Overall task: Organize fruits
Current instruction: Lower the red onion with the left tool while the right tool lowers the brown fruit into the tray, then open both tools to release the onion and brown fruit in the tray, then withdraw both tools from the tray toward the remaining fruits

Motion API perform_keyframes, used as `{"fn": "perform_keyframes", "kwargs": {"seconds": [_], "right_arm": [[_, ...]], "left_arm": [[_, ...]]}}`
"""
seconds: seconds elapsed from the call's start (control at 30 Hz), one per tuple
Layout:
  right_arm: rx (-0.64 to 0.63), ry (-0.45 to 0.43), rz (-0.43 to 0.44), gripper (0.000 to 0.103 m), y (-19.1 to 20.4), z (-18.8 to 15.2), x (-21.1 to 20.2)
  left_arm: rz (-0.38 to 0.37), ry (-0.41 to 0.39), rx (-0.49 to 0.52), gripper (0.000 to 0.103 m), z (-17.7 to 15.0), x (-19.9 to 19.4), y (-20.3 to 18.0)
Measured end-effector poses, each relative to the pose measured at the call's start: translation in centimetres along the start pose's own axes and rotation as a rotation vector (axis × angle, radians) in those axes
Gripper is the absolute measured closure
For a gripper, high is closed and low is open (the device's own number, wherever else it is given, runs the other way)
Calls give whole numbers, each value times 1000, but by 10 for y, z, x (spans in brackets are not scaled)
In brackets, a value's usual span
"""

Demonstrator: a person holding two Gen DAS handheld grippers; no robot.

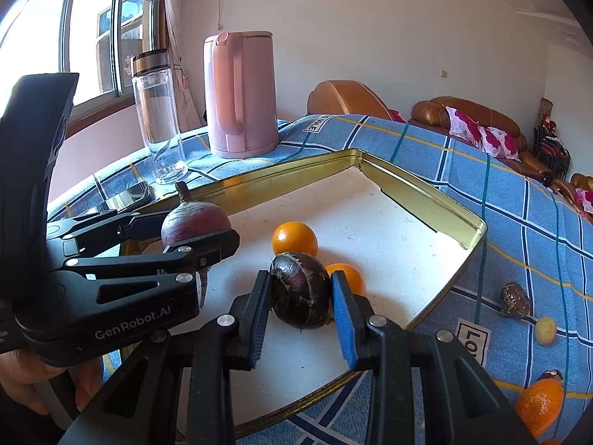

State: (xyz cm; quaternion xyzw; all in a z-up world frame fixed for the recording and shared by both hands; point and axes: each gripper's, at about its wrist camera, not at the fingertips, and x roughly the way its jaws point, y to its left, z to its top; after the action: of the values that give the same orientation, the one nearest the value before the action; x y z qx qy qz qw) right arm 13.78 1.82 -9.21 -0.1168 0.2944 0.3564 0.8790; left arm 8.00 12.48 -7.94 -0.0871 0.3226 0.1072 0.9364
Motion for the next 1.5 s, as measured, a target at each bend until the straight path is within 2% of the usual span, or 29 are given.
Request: {"fn": "perform_keyframes", "kwargs": {"seconds": [0.5, 0.83, 1.03, 1.13, 1.33, 1.47, 1.5], "right_arm": [[14, -20, -19, 65, -3, 0, -4], [52, -61, -43, 50, -10, -1, -12], [84, -128, -71, 43, -17, -5, -29], [87, -137, -79, 43, -20, -9, -35], [89, -166, -146, 43, -40, -25, -65], [124, -172, -215, 43, -69, -44, -95], [151, -169, -250, 43, -87, -54, -110]], "left_arm": [[19, -44, 16, 44, -1, -8, -2], [46, -75, 1, 27, -2, -14, 0], [70, -135, 4, 11, -4, -26, -4], [60, -168, 7, 9, -7, -34, -11], [21, -196, 66, 9, -13, -45, -41], [-9, -213, 116, 7, -17, -53, -65], [-15, -215, 128, 6, -18, -54, -71]]}}
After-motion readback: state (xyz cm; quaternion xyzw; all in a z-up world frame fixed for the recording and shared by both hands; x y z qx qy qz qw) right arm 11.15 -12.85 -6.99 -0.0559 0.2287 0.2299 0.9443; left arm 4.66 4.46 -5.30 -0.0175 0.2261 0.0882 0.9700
